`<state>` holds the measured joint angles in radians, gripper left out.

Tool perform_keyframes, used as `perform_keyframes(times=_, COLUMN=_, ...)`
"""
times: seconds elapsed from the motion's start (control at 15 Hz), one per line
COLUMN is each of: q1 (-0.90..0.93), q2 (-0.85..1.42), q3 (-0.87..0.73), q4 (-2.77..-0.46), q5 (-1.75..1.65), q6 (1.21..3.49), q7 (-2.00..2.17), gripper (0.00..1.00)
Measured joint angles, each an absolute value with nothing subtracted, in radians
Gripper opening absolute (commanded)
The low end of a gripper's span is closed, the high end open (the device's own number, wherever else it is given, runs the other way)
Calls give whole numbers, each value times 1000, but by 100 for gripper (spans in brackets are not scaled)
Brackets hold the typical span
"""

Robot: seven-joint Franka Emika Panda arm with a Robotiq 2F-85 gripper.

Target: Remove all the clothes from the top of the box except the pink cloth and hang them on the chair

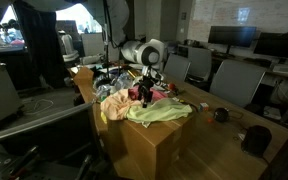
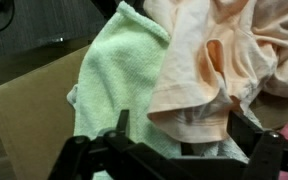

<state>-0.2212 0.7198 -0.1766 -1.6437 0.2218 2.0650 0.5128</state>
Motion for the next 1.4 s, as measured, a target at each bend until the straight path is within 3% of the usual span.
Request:
perform_keyframes(times=0.67, q1=-234, q2=759, q3=-177, q4=-1641, q5=226, q6=2023, q7=513, gripper=98)
perform_keyframes(times=0.73, q1=-235, q2=759, q3=-177, q4=-1640, q5=227, q6=2019, q7=513, gripper=74)
perform_keyframes(times=0.87, q1=-235, q2=759, q3=-177, q4=-1637, q5=227, q6=2015, q7=512, gripper=70)
perform_keyframes(times=1.4, q1=-235, q2=759, q3=-177, q4=-1634, q5=234, q6=2010, q7=497, gripper=8)
